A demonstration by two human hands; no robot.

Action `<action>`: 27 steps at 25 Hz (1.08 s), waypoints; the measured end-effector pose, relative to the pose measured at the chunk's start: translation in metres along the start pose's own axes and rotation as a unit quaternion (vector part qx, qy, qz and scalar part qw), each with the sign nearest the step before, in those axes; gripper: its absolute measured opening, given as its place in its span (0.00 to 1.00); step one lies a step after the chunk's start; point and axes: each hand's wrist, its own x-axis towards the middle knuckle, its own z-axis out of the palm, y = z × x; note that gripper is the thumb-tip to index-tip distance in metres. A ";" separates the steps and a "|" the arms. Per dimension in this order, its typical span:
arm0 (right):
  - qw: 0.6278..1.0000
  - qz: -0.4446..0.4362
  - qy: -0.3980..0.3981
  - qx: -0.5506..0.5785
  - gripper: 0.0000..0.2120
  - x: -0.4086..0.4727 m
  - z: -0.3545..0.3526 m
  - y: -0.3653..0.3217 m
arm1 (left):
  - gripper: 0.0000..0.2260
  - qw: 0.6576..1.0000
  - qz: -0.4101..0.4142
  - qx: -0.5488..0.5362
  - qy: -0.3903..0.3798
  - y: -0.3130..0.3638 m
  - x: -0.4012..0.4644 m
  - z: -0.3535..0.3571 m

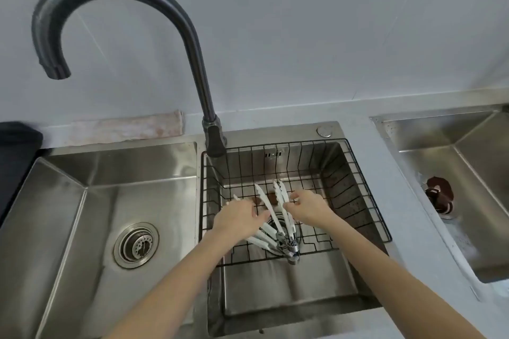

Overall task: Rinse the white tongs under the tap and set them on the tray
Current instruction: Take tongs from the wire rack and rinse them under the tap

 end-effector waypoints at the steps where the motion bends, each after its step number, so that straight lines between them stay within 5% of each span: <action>1: 1.000 0.006 -0.002 -0.001 0.20 0.002 0.003 0.001 | 0.21 1.000 -0.012 0.002 -0.011 0.001 0.001 0.003; 16: 0.997 0.020 0.039 0.056 0.16 0.001 0.017 0.011 | 0.16 0.997 -0.056 -0.050 0.023 0.008 -0.008 0.016; 20: 0.993 -0.008 0.085 0.083 0.15 -0.006 0.017 0.007 | 0.13 0.988 -0.043 -0.141 0.056 0.008 -0.013 0.012; 27: 0.982 -0.079 0.118 0.125 0.21 -0.034 0.024 -0.021 | 0.09 0.923 -0.059 -0.367 0.104 -0.013 -0.037 -0.004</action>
